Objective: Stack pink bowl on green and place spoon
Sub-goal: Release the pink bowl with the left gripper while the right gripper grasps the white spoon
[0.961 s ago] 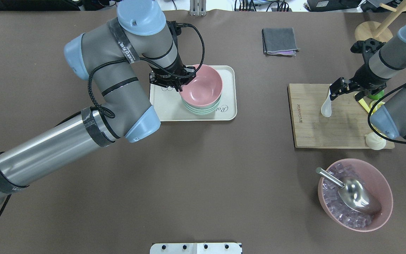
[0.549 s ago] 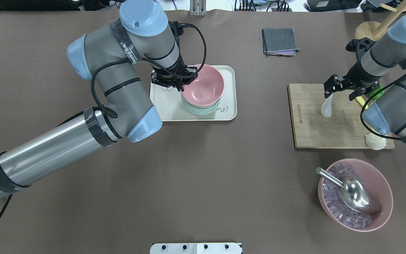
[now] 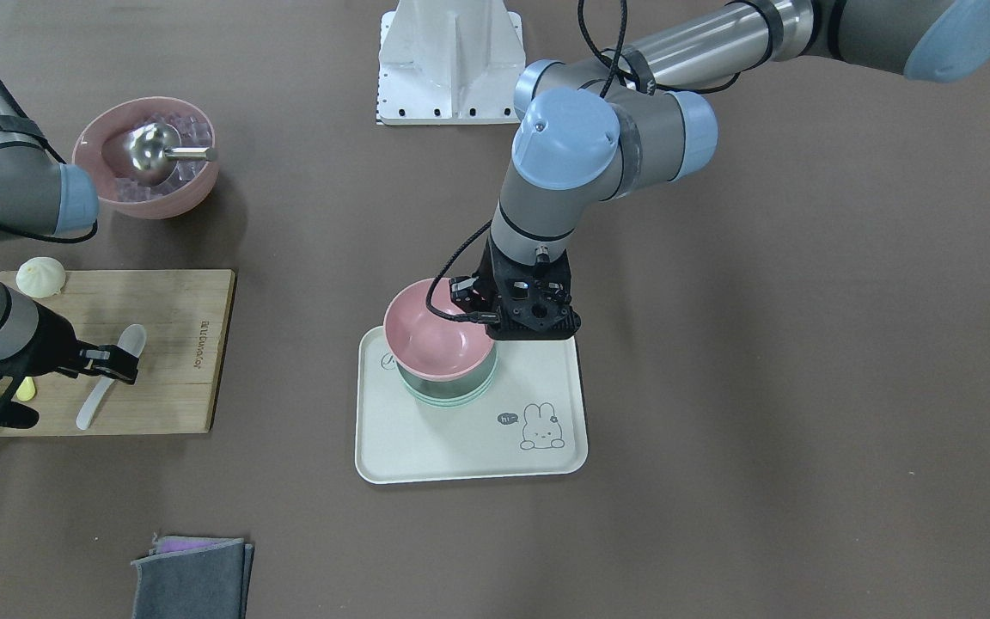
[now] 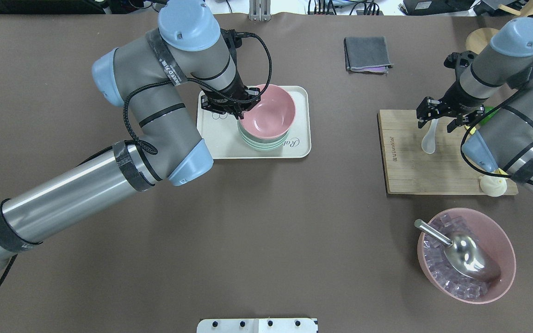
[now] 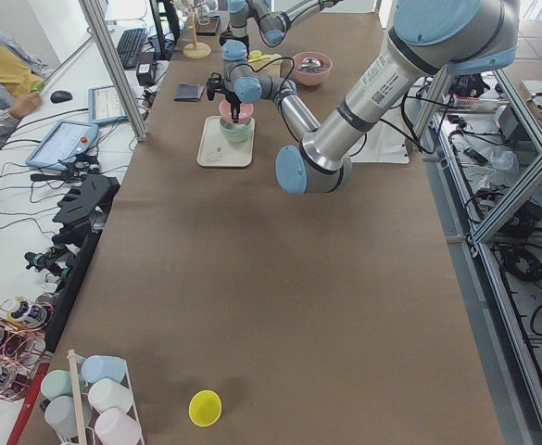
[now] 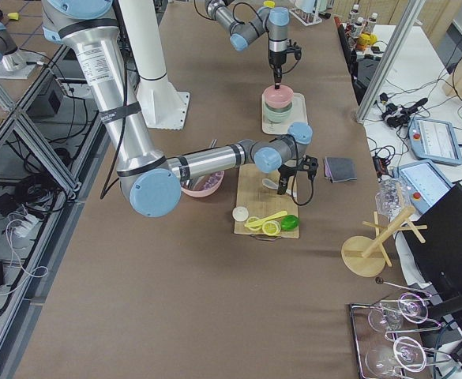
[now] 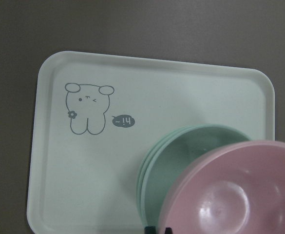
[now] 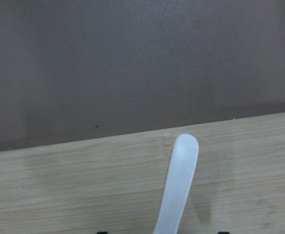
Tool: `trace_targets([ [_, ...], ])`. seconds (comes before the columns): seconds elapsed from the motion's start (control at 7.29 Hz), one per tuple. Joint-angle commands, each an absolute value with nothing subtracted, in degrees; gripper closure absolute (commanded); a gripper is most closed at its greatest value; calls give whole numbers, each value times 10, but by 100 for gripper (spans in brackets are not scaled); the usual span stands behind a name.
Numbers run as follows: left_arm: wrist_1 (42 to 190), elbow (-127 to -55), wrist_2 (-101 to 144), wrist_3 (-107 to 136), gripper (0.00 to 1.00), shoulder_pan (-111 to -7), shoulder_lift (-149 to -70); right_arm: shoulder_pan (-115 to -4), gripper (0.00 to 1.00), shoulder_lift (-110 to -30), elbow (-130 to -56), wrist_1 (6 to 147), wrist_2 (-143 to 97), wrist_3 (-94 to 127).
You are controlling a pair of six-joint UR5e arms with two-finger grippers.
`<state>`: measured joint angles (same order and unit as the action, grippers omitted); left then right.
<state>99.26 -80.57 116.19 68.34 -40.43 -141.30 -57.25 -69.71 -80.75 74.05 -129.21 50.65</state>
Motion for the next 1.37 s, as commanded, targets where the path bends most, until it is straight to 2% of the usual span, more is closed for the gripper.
trace_targets([
  [0.0, 994, -808, 1162, 686, 48, -404, -1413, -570, 47, -693, -771, 696, -1294, 523],
  [0.14, 993, -813, 1162, 685, 2, -405, -1414, -569, 91, -693, -764, 683, -1297, 526],
  [0.27, 992, -819, 1161, 686, 2, -406, -1414, -569, 100, -691, -771, 681, -1316, 526],
  [0.55, 989, -834, 1161, 685, 2, -412, -1412, -598, 100, -669, -773, 685, -1387, 527],
  [1.1, 987, -840, 1160, 686, 2, -426, -1404, -598, 99, -671, -788, 687, -1374, 526],
  [1.24, 988, -840, 1161, 686, 2, -429, -1398, -598, 54, -674, -783, 687, -1364, 523],
])
